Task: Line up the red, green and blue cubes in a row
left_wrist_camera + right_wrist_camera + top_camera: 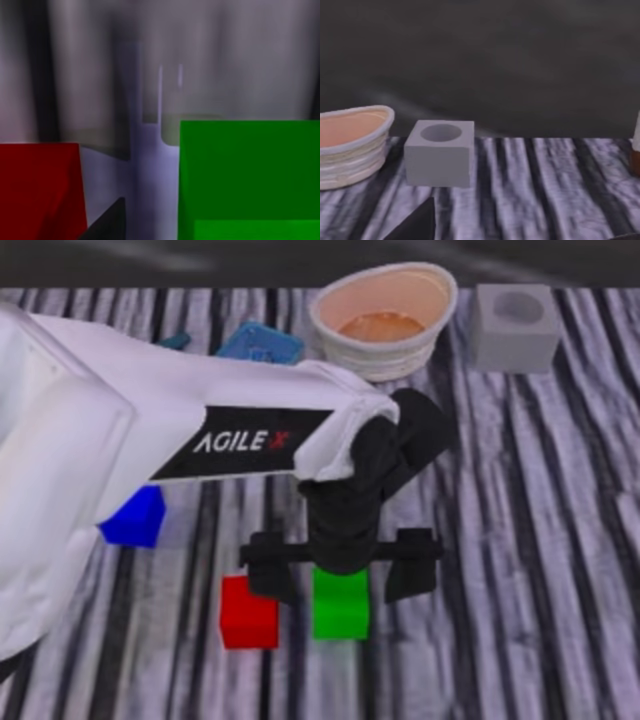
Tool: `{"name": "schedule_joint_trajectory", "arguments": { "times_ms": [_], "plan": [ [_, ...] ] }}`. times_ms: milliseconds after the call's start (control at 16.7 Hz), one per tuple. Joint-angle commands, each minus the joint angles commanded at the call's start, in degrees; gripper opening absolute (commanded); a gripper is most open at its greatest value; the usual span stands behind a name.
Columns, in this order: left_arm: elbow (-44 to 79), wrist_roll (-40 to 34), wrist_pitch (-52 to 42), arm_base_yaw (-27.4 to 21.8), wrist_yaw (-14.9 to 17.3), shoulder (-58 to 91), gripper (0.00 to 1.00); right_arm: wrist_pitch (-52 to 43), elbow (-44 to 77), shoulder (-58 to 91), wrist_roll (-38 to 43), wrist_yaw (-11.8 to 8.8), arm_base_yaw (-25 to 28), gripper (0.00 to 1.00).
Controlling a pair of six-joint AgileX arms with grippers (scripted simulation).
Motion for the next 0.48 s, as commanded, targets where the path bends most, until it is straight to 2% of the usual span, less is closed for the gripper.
{"name": "schedule_joint_trajectory", "arguments": {
  "times_ms": [300, 480],
  "plan": [
    [0.19, 0.01, -0.20, 0.11, 0.00, -0.09, 1.00, 0.00, 0.00, 0.00, 0.00, 0.00, 0.00, 1.00],
    [3.06, -0.12, -4.42, 0.39, -0.05, -1.38, 1.00, 0.00, 0.00, 0.00, 0.00, 0.00, 0.00, 1.00]
  ]
}}
